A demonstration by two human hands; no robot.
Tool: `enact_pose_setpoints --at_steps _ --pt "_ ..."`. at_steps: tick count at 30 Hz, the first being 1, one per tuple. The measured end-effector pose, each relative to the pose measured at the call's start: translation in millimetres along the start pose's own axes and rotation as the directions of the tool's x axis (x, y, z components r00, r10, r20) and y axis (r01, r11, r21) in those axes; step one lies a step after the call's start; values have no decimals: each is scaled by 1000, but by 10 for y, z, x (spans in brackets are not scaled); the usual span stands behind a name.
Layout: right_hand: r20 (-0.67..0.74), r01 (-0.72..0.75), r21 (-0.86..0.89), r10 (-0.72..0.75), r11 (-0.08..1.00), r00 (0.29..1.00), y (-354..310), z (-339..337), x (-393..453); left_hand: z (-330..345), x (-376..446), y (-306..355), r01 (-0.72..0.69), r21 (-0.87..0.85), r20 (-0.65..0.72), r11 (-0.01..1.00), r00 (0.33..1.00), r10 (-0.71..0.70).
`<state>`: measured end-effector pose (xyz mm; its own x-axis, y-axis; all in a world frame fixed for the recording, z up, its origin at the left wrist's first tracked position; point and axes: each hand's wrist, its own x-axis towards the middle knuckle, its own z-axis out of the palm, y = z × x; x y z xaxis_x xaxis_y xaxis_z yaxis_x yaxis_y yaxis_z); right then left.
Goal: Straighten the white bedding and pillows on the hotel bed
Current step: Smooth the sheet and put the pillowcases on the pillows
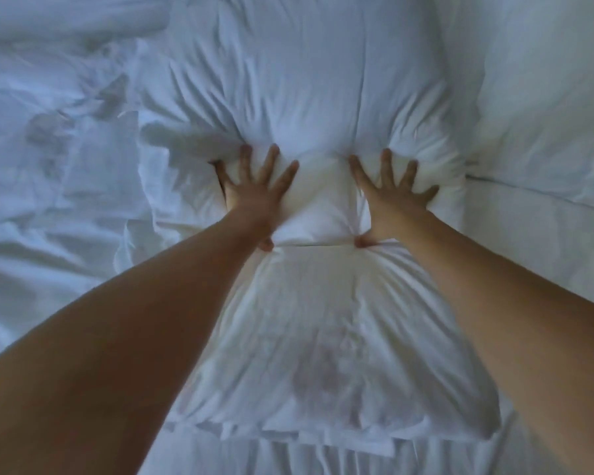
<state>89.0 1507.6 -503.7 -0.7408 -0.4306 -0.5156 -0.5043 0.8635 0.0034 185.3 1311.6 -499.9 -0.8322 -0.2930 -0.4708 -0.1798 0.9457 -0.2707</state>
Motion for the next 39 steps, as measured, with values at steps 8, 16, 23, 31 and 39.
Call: enact_pose_setpoints --at_steps 8,16,23,31,39 --pt "336 159 -84 -122 984 934 69 -572 497 -436 404 17 -40 86 304 995 953 12" --pt "-337 264 22 -241 964 910 445 -1518 968 -1491 1006 -340 -16 -188 -428 982 901 -67" --pt "74 145 -195 -133 970 988 281 -1342 1693 -951 1815 -649 150 -137 31 979 989 -147" --pt "212 219 -358 -149 908 966 209 -1232 2286 -657 2390 -562 44 -83 100 996 994 -36" --pt "196 119 -345 -52 931 979 -8 -1151 2405 -561 2435 -564 100 -82 45 992 994 -97"
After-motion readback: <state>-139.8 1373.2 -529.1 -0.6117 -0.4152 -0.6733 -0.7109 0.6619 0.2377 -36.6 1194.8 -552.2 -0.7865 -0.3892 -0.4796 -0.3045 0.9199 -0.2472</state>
